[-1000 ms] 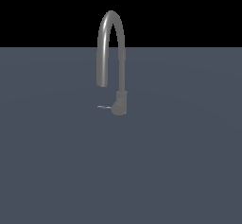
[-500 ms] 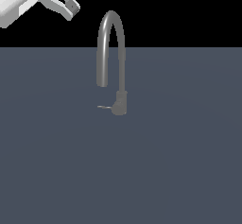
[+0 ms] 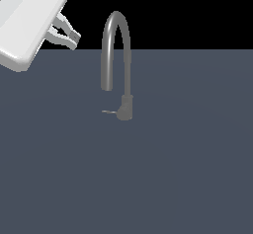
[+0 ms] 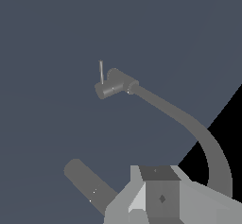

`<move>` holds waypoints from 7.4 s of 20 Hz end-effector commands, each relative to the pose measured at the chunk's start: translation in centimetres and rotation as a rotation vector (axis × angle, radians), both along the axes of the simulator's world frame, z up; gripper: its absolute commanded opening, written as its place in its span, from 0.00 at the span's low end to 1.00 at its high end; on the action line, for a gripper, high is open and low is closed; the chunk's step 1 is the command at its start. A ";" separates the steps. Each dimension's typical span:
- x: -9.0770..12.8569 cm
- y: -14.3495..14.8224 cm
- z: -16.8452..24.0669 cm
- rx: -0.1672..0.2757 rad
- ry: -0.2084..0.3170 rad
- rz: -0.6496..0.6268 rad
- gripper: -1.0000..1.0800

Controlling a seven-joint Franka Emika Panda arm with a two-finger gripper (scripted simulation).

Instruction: Turn on the faucet by rotating a designated handle.

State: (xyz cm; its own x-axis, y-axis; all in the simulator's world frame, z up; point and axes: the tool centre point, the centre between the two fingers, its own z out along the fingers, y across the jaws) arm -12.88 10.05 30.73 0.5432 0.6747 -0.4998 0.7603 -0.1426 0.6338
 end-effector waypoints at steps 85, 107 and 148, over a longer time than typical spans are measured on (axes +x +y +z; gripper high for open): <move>7.8 -4.8 -23.7 -1.105 0.080 1.091 0.00; 7.8 -4.7 -17.8 -1.101 0.087 1.091 0.00; 6.1 -10.2 -16.3 -1.113 0.034 1.142 0.00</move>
